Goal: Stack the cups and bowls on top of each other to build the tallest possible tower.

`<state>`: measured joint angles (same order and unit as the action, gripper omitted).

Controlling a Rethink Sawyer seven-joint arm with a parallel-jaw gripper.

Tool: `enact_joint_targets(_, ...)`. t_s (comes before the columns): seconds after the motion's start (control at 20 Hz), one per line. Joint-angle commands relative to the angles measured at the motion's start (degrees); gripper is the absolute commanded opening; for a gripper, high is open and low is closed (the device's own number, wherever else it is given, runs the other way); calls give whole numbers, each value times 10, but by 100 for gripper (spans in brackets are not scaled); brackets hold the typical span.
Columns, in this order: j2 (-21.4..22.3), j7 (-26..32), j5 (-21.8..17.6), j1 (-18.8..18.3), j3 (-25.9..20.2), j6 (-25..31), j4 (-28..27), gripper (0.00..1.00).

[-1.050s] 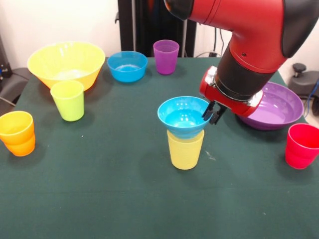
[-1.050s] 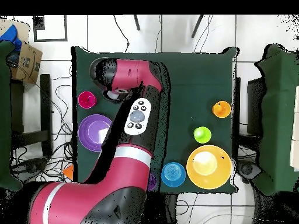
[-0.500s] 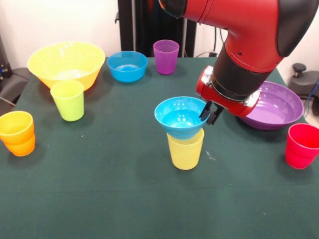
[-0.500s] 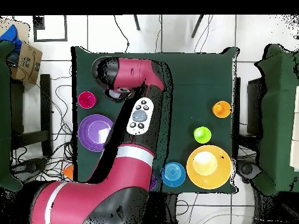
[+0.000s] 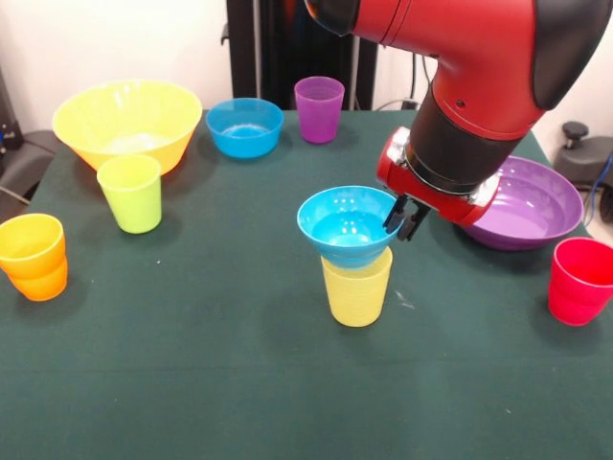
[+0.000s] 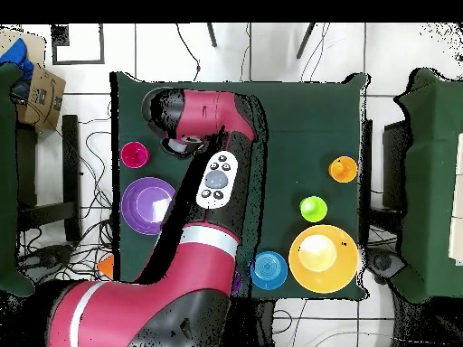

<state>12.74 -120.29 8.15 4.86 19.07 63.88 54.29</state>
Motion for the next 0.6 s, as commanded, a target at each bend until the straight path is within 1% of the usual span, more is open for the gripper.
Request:
enact_joint_targets(0.05,-29,-101,4,-2,-35,-23,-22,0)
enact_joint_targets(0.45,-44,-109,7,0,-34,-27,-46,0)
enact_joint_targets(0.6,-48,-109,8,-2,-33,-20,-56,0)
